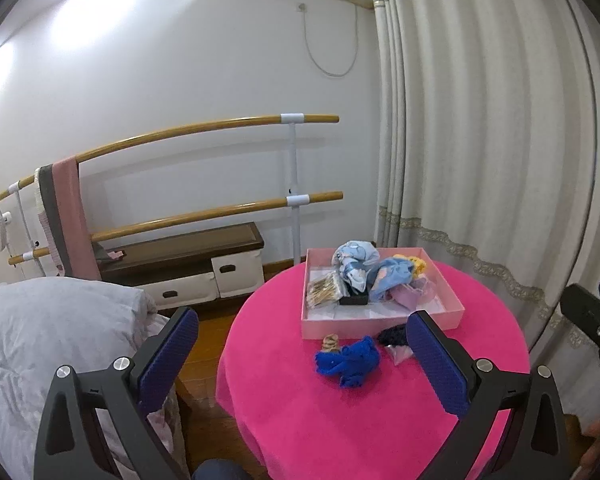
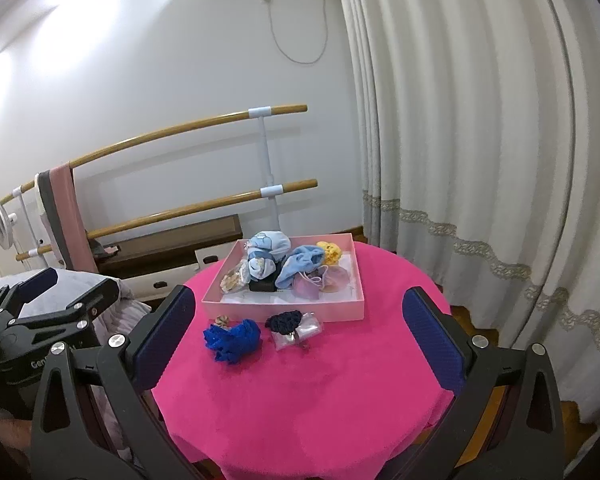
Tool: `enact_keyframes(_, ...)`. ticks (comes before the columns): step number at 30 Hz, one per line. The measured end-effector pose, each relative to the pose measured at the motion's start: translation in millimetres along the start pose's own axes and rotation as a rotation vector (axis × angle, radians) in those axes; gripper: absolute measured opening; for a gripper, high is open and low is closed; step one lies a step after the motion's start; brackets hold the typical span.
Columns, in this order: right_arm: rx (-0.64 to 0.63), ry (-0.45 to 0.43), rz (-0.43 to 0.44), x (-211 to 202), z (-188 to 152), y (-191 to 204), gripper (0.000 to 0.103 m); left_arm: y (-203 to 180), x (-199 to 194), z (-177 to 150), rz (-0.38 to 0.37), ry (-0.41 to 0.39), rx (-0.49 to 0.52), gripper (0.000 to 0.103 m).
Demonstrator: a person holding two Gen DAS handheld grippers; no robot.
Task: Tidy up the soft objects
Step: 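Withdraw both tools from the box back toward the remaining items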
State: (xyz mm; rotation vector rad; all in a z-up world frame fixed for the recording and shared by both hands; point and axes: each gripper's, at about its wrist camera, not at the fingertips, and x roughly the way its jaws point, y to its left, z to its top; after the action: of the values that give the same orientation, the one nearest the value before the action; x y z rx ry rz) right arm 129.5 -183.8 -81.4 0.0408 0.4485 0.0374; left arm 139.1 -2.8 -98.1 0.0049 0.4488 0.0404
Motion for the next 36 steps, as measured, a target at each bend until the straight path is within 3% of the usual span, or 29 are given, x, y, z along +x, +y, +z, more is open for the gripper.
enact_keyframes(36, 0.007, 0.036, -0.018, 1.9, -11.5, -10.4, 0.103, 21.0, 10.0, -14.6, 0.010, 0.049, -0.035, 0.103)
